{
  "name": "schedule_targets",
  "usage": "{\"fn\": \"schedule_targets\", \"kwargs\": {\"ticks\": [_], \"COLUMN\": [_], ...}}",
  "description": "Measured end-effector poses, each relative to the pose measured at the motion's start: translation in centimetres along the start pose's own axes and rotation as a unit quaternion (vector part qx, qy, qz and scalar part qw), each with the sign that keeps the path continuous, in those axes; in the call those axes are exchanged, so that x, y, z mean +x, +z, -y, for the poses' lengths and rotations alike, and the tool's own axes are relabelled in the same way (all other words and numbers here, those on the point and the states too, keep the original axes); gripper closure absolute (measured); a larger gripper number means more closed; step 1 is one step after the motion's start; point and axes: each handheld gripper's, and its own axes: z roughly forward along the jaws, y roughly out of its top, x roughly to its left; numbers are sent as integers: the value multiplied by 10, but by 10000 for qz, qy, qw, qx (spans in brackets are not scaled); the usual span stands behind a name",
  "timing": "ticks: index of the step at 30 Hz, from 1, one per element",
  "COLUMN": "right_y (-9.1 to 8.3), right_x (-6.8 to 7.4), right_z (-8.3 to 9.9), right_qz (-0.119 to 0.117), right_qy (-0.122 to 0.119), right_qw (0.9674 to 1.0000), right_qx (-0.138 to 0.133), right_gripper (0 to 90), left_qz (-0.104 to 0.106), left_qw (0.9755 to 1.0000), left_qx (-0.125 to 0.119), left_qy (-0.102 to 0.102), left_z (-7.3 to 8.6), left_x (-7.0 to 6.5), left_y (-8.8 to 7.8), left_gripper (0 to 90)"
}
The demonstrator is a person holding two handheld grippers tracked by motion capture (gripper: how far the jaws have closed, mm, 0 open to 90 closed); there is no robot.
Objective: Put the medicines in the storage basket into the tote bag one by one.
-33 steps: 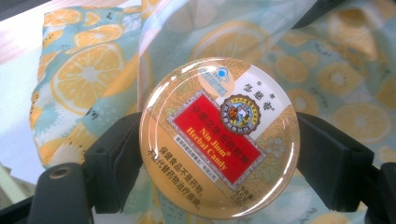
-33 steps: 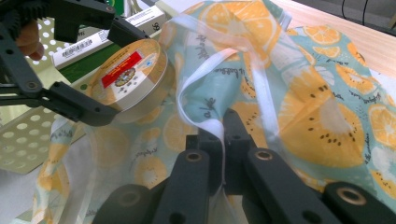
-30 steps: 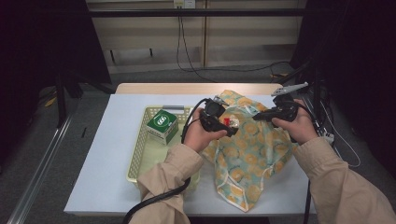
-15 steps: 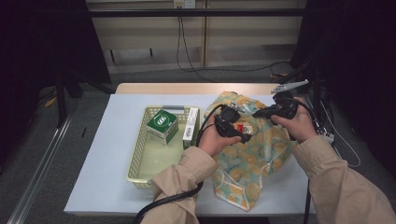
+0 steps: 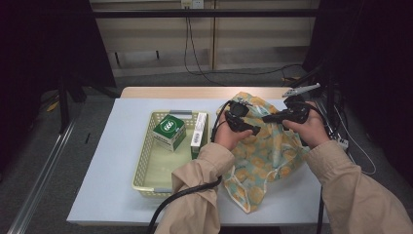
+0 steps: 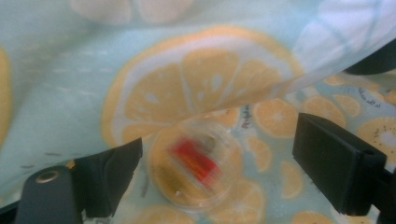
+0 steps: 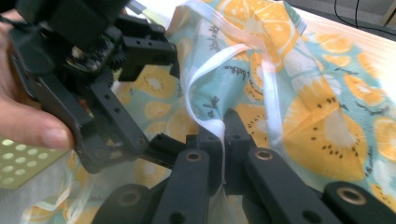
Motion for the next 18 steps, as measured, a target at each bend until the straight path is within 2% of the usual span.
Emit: {"fn": "schedule_targets", "kwargs": {"ticks": [3,8,15,18], "right_y": [0,2,9,12], "right_x": [-2,1,8,9], "right_z": [1,4,7,9], "right_qz": [35,95,90,86], "right_qy": [49,37,-17,-12], "right_qw": [10000,9999,9998,9998], "right_qx": [6,81,160,187], "right_gripper": [895,895,895,895], "left_qz": [46,174,129,102], "left_qw": [9998,9996,9994,9994], "left_qx": [80,127,85,82], "left_qy": [156,199,298,315], "left_z": [0,4,11,15], "left_x": [-4,-6,-7,-3], "left_y": [-11,-36,-69,-81], "left_gripper": [141,137,127,127]}}
